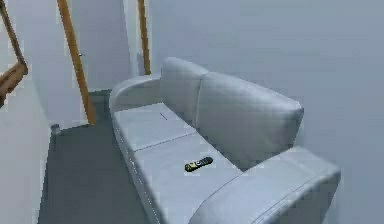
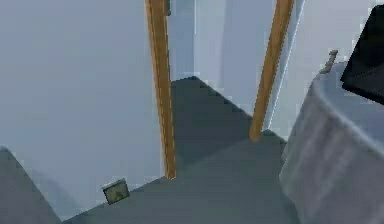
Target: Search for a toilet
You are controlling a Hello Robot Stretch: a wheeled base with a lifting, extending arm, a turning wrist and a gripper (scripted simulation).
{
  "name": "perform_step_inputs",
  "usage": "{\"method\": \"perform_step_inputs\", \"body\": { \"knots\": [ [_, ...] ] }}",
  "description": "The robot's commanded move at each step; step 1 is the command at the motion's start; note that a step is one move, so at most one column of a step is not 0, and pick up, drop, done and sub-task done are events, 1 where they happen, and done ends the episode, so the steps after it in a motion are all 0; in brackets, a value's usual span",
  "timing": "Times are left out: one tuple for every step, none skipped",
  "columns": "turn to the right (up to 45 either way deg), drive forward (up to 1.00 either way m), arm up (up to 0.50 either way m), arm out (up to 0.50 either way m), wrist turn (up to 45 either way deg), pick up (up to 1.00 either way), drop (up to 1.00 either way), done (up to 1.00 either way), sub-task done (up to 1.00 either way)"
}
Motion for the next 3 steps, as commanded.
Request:
{"method": "perform_step_inputs", "body": {
  "knots": [
    [-33.0,0.00,0.00,0.00,0.0,0.00,0.00,0.00,0.00],
    [0.0,1.00,0.00,0.00,0.0,0.00,0.00,0.00,0.00],
    [0.0,1.00,0.00,0.00,0.0,0.00,0.00,0.00,0.00]
  ]
}}
